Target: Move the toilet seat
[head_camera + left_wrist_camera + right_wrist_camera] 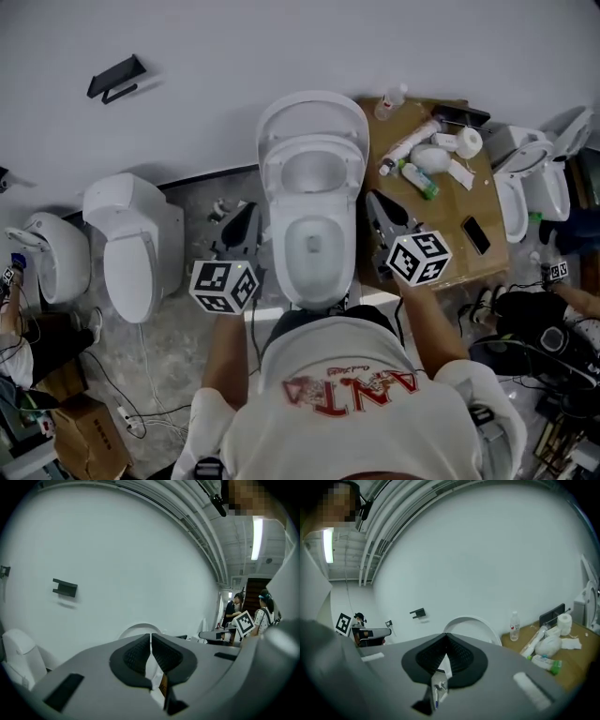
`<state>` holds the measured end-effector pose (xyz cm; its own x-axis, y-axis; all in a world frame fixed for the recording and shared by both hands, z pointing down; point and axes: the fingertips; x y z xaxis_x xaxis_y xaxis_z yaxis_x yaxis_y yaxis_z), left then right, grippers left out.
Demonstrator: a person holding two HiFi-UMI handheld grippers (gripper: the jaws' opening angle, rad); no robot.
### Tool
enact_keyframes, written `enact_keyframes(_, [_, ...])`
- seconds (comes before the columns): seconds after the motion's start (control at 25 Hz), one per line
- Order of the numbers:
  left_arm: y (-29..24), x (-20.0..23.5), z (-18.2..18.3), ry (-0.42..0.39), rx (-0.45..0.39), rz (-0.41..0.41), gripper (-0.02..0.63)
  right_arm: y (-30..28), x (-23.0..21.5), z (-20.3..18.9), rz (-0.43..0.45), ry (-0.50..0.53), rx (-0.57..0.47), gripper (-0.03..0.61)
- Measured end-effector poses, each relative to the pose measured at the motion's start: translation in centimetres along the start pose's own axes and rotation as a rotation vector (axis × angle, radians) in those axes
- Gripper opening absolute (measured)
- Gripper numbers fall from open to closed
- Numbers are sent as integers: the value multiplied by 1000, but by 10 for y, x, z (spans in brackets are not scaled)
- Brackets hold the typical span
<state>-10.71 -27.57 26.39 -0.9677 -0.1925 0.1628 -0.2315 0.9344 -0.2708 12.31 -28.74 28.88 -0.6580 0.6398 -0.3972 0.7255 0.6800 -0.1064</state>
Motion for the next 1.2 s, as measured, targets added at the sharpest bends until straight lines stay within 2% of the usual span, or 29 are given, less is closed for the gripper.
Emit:
enact_keyframes(0.28, [37,-16,36,-59,-43,-40,12,27,54,53,43,122,-54,3])
enact_keyframes(0.4, [44,-15,56,-56,-75,-32,12,36,70,85,47,173,-106,3])
enact_keyframes(0.56, [52,-20,64,-38,-93,-31,12,43,86,111,52,235,-129,3])
enact_keyframes(0.76, [51,-24,75,-39,-116,-47,11,38,79,112,20,252,-100,2])
enact_keyframes(1.2, [50,-25,83,-25,-148,-51,11,30,73,101,40,240,-75,2])
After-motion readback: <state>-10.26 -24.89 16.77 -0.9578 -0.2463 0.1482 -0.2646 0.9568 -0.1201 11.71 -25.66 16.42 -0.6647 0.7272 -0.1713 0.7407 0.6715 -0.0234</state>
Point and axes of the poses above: the fingertips, and each gripper's own axes: y backward along the fingers, x to its left, z out of its top, and after that the axes turned 15 degrees about z, right-handed
